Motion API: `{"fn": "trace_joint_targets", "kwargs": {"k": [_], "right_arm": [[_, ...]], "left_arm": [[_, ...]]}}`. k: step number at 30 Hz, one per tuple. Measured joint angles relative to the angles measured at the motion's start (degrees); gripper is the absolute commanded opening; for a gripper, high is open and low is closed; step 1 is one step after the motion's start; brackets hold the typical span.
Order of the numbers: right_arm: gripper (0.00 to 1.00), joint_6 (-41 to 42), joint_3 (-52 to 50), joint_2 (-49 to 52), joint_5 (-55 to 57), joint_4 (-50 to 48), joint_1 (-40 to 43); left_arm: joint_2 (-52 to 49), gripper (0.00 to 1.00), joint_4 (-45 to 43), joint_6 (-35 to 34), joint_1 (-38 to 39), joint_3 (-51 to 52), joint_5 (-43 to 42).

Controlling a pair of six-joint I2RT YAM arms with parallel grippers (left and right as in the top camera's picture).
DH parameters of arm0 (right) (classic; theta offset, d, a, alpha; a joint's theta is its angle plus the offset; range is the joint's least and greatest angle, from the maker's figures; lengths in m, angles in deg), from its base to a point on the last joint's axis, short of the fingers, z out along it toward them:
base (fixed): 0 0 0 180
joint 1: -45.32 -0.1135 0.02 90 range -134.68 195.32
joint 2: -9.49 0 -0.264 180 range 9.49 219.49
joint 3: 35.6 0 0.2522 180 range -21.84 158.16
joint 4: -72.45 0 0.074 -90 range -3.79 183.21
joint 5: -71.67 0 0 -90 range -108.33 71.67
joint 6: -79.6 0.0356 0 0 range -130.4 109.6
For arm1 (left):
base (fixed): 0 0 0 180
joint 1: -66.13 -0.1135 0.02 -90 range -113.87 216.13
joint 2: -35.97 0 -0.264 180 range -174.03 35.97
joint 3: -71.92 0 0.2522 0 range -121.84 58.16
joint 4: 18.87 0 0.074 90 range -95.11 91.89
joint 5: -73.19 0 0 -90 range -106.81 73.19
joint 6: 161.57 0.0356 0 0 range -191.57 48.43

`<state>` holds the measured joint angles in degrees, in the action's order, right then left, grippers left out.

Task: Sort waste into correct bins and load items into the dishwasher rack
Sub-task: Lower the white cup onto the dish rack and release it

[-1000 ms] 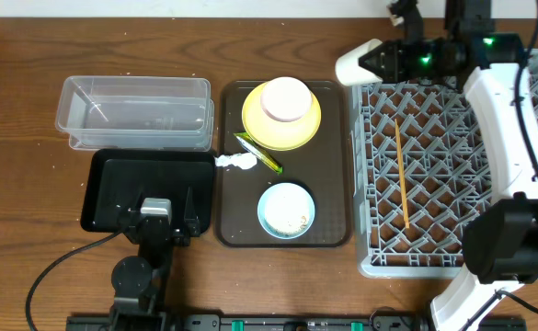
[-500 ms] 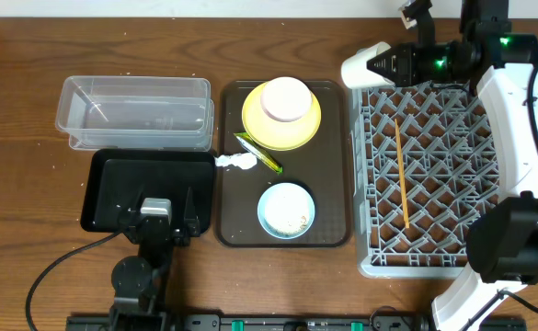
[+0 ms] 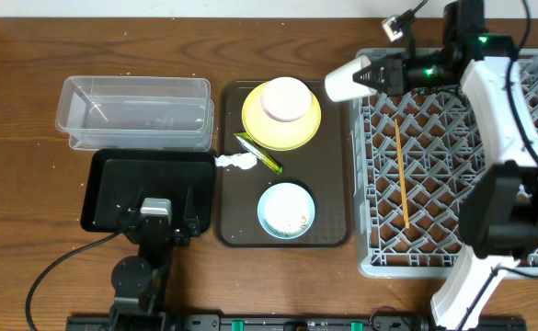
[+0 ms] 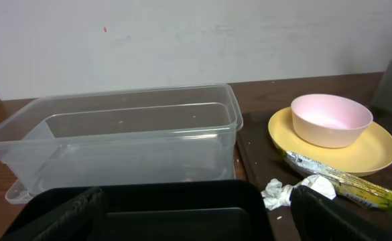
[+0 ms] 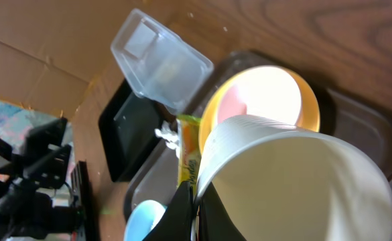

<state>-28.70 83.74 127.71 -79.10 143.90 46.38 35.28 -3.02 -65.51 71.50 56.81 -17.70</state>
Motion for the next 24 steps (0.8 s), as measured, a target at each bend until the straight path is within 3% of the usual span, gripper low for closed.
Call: {"fn": "trace_joint_targets", "kwargs": {"k": [24], "right_arm": [[0.01, -14.2, -4.2, 4.4, -8.3, -3.0, 4.4]], "left_arm": [[0.0, 0.9, 0.0, 0.0, 0.0, 0.0, 0.0]]}}
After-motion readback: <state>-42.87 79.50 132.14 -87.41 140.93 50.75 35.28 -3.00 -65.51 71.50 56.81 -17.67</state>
